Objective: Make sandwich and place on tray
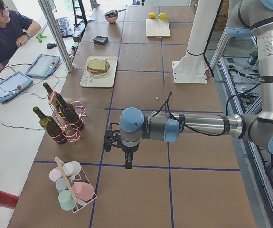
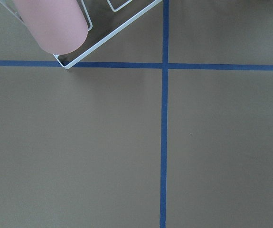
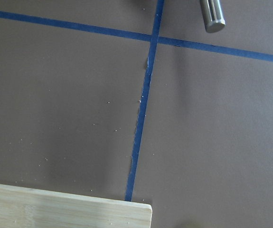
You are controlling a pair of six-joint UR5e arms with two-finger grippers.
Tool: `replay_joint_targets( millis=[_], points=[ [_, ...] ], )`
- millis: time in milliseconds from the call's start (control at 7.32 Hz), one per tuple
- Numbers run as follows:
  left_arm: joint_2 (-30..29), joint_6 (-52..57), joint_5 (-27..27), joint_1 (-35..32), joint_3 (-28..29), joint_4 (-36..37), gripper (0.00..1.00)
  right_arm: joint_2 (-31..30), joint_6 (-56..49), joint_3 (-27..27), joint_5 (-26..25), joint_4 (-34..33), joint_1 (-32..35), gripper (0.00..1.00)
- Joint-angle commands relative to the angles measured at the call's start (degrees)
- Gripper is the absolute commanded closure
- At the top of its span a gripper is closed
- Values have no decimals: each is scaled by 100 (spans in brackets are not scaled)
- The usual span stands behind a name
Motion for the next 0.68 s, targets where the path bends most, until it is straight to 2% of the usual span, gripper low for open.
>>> replay_joint_targets(
  millis=[0,137,547],
  points=[
    [-11,7,147,1,0,0,0,0,25,-7,13,0,-9,0],
    [-11,-2,331,1,-53,0,0,0,34,-15,31,0,0,0],
    [-12,-2,333,1,-88,0,0,0,43,-24,22,0,0,0]
  ],
)
